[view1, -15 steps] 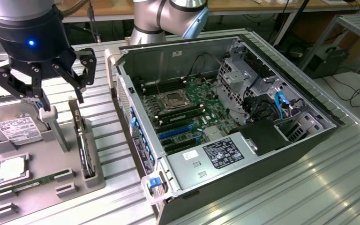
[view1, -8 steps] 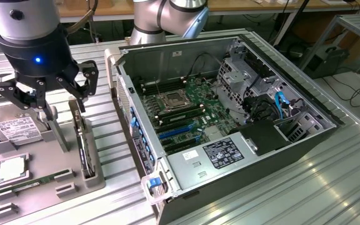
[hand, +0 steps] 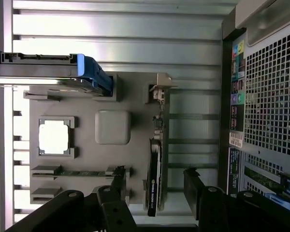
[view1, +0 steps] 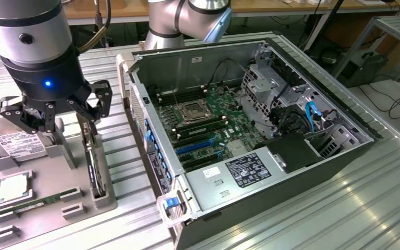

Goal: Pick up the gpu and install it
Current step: 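Pick up the gpu and move the gpu toward the slot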

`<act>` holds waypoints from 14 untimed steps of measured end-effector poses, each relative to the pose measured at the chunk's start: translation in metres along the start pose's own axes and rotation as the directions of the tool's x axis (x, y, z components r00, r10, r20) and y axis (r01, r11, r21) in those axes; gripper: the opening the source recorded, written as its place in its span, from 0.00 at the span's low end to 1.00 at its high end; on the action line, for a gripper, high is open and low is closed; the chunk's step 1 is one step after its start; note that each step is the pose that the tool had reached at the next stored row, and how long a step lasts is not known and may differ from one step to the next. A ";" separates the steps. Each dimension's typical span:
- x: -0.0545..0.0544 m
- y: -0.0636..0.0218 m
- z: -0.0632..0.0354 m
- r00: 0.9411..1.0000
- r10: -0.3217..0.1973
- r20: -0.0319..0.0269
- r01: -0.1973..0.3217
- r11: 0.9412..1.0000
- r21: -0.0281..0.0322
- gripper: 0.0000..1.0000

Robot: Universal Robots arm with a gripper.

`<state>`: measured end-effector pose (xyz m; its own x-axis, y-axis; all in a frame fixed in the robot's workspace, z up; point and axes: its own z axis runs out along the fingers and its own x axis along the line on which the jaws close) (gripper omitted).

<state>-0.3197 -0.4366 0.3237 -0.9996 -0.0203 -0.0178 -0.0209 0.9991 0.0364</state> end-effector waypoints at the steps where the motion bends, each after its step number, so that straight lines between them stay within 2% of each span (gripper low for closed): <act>1: 0.000 0.0000 0.0017 1.000 0.001 0.000 -0.001 1.000 0.001 0.60; 10: 0.000 -0.0008 0.0175 1.000 0.007 -0.001 -0.007 1.000 0.003 0.60; 14: 0.001 -0.0042 0.0244 1.000 0.007 -0.001 -0.007 1.000 0.003 0.60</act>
<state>-0.3197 -0.4399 0.2992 -0.9998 -0.0138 -0.0166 -0.0143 0.9993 0.0332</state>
